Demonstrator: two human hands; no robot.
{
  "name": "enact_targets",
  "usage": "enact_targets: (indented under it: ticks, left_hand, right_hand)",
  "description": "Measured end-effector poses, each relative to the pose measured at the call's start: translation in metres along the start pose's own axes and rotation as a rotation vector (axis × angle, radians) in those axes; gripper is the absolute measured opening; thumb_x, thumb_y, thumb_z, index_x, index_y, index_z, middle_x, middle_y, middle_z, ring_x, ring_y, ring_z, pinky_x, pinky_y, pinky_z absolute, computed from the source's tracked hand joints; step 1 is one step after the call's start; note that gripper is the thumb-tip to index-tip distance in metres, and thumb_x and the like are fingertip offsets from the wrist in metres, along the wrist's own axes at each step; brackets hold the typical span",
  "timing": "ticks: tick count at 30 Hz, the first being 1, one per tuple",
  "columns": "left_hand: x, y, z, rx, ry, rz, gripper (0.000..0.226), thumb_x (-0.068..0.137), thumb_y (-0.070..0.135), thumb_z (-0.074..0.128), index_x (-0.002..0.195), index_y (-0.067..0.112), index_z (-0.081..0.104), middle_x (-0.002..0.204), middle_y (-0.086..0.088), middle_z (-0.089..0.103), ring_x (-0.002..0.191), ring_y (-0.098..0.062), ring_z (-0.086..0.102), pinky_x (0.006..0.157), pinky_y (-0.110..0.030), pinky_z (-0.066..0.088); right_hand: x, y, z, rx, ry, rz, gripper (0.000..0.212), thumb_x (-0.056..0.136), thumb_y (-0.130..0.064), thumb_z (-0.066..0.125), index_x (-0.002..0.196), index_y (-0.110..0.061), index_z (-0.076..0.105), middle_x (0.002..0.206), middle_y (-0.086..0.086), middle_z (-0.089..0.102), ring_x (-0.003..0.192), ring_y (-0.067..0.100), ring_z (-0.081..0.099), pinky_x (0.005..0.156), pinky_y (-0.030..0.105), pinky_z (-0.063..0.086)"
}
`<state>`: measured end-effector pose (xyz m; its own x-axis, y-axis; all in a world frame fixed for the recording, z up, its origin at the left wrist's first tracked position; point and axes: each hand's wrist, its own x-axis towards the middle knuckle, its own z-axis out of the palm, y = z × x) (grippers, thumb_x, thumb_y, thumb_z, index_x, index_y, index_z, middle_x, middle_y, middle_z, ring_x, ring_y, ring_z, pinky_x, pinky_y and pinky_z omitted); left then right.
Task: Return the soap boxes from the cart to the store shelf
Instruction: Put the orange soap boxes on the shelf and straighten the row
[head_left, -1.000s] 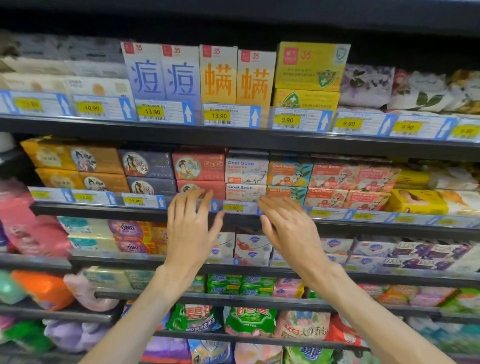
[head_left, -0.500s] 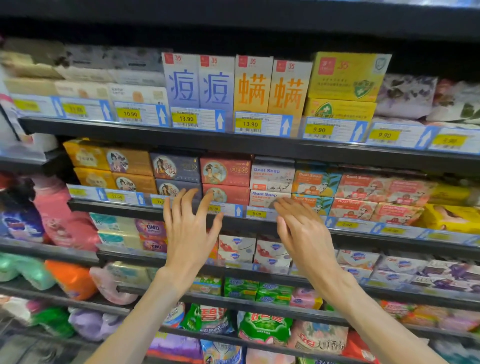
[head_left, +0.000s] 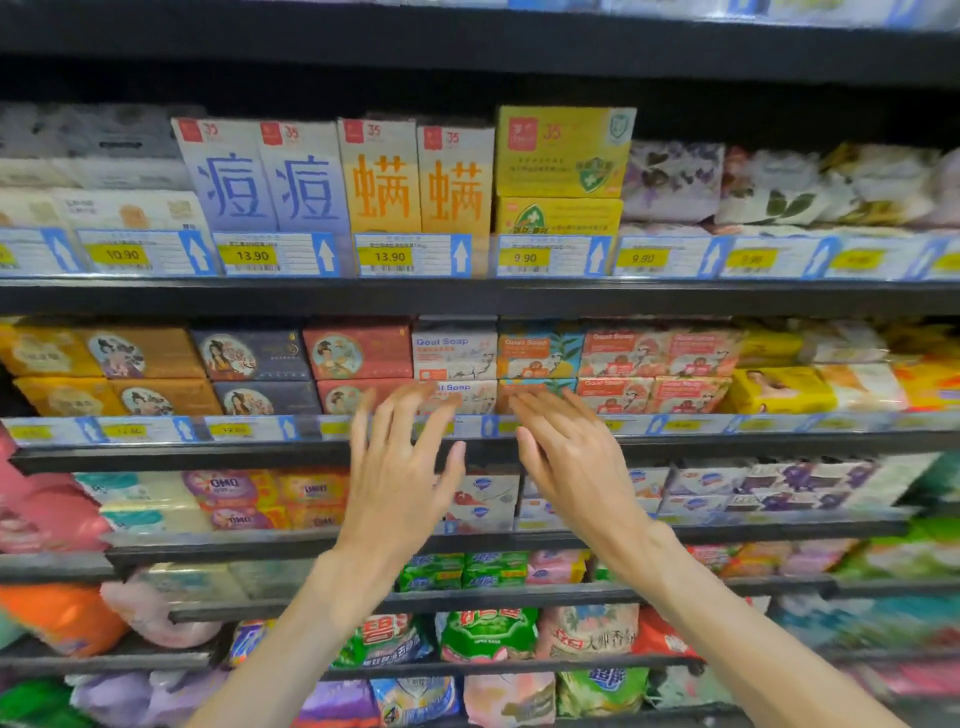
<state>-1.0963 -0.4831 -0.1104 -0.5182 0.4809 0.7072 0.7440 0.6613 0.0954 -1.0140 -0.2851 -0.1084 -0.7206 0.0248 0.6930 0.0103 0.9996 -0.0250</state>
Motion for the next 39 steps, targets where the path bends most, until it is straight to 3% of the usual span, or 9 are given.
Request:
enact_targets:
  ticks: [5,12,18,24,28,31,33,35,39]
  left_hand:
    - [0.032,0.076,0.030,-0.218,-0.121,0.168,0.042,0.098,0.027,0.054,0.138,0.016,0.053,0.134,-0.007,0.053,0.125,-0.029,0.051,0.110,-0.047,0.040]
    - [0.062,0.136,0.057,-0.344,-0.197,0.366,0.050,0.095,0.019,0.055,0.144,0.014,0.047,0.145,-0.002,0.052,0.133,-0.022,0.048,0.115,-0.039,0.036]
    - [0.082,0.138,0.073,-0.394,-0.080,0.329,0.046,0.092,0.008,0.059,0.138,0.009,0.057,0.138,-0.007,0.058,0.132,-0.027,0.049,0.113,-0.044,0.038]
    - [0.102,0.136,0.071,-0.152,0.137,0.161,0.036,0.095,0.013,0.057,0.131,0.010,0.061,0.125,-0.010,0.060,0.112,-0.035,0.052,0.097,-0.045,0.042]
    - [0.107,0.130,0.074,-0.010,0.109,0.024,0.035,0.101,0.025,0.050,0.131,0.011,0.060,0.130,-0.013,0.059,0.121,-0.040,0.050,0.104,-0.052,0.036]
    - [0.109,0.128,0.075,0.044,0.086,0.009,0.030,0.100,0.028,0.050,0.115,0.006,0.066,0.121,-0.020,0.062,0.116,-0.045,0.054,0.103,-0.059,0.036]
    - [0.112,0.128,0.074,0.048,0.073,0.003,0.027,0.099,0.026,0.052,0.107,0.005,0.067,0.122,-0.019,0.064,0.117,-0.045,0.054,0.102,-0.061,0.037]
    - [0.116,0.128,0.073,0.064,0.070,0.003,0.024,0.098,0.023,0.056,0.111,0.007,0.068,0.129,-0.015,0.064,0.125,-0.042,0.050,0.109,-0.062,0.032]
    - [0.126,0.132,0.069,0.106,-0.041,-0.059,0.029,0.100,0.029,0.055,0.122,0.015,0.067,0.138,-0.007,0.061,0.137,-0.037,0.041,0.118,-0.057,0.022]
  right_hand:
    - [-0.011,0.035,-0.020,-0.057,-0.011,0.141,0.034,0.103,-0.026,0.044,0.123,-0.012,0.068,0.128,0.003,0.067,0.122,0.018,0.061,0.113,0.037,0.039]
    - [-0.034,0.085,-0.050,-0.134,0.020,0.346,0.030,0.103,-0.021,0.043,0.114,-0.012,0.069,0.118,0.001,0.070,0.113,0.019,0.063,0.107,0.040,0.043]
    - [-0.027,0.121,-0.068,-0.175,0.101,0.299,0.027,0.100,-0.022,0.054,0.120,-0.011,0.067,0.120,0.004,0.070,0.114,0.022,0.063,0.103,0.042,0.045]
    - [-0.003,0.142,-0.068,-0.202,0.213,0.151,0.023,0.095,-0.023,0.060,0.113,-0.011,0.068,0.112,0.008,0.067,0.106,0.033,0.058,0.094,0.043,0.046]
    - [0.010,0.148,-0.062,-0.251,0.189,0.141,0.019,0.093,-0.028,0.060,0.100,-0.011,0.065,0.102,0.011,0.064,0.097,0.035,0.055,0.084,0.043,0.043]
    - [0.025,0.146,-0.057,-0.257,0.136,0.166,0.024,0.090,-0.033,0.067,0.091,-0.009,0.071,0.094,0.014,0.070,0.095,0.039,0.062,0.080,0.045,0.049]
    - [0.035,0.144,-0.055,-0.188,-0.021,0.239,0.030,0.094,-0.036,0.062,0.100,-0.009,0.074,0.105,0.018,0.071,0.108,0.042,0.060,0.091,0.050,0.045]
    - [0.040,0.146,-0.053,-0.175,-0.171,0.299,0.039,0.101,-0.043,0.048,0.122,-0.017,0.068,0.128,0.013,0.064,0.125,0.039,0.051,0.103,0.050,0.036]
    - [0.041,0.150,-0.056,-0.133,-0.137,0.254,0.040,0.102,-0.047,0.043,0.132,-0.028,0.063,0.143,0.003,0.055,0.135,0.035,0.043,0.113,0.049,0.027]
